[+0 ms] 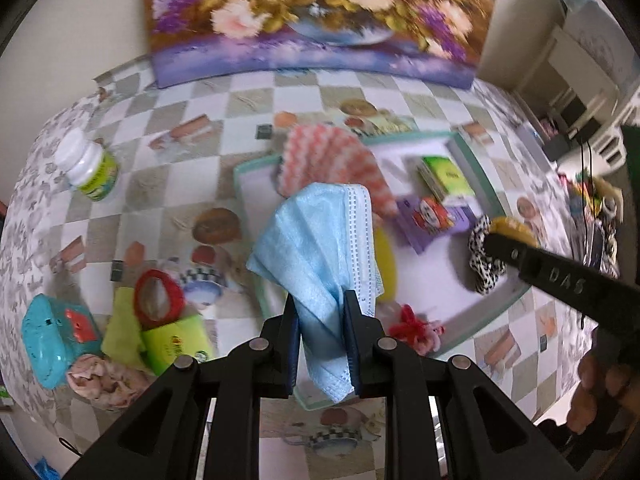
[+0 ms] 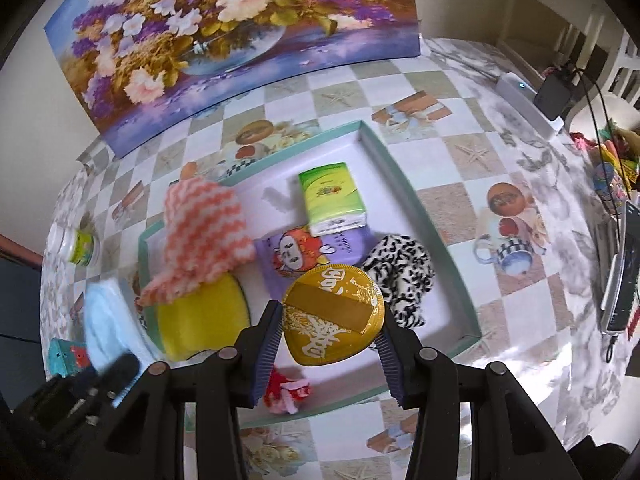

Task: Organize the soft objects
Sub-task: 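Carry the blue mask and yellow tin over the white tray, then open both tools to release the mask and yellow tin into the tray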

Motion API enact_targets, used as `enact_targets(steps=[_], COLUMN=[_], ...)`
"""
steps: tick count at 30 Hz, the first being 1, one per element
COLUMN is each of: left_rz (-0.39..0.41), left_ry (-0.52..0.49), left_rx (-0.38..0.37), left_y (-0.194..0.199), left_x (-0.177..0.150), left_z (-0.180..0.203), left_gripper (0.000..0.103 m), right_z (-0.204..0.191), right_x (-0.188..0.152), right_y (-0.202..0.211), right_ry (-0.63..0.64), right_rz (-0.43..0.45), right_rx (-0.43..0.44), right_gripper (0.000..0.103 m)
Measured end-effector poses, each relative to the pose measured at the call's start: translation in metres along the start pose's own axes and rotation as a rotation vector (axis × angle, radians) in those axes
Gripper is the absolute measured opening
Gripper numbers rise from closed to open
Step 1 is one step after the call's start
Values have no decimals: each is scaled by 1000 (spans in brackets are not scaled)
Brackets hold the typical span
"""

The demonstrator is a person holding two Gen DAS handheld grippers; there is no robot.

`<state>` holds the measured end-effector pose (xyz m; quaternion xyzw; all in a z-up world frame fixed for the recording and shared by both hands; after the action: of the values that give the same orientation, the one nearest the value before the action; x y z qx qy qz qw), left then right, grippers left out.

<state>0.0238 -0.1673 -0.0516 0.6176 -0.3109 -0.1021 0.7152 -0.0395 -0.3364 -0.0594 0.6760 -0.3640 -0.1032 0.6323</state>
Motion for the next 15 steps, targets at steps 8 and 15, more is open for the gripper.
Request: enact_targets(steps=[8,15], left_rz=[-45,-54], left_ry=[-28,-23], left_rx=[16,8], left_y=[-17,-17], left_x=[-6,-7], left_z=[13,14], left_gripper=[21,35], right_z=[-1,-4], right_x=[-3,-1], right_y=[-7,-3], right_ry=[19,28], right_rz=[-24,-14], right_rx=[-1,1], right_gripper=[49,50])
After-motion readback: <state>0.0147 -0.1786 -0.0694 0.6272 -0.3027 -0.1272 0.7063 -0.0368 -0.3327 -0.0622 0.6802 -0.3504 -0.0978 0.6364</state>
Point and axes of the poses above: each gripper's, at about its wrist camera, not at the fingertips, and y roughly against the way its jaws point, z to its right, x to its top, the point moved 5 cm from there along -y, roughly the way its jaws point, and after that the axes turned 3 degrees about x, right-handed, at the moved point
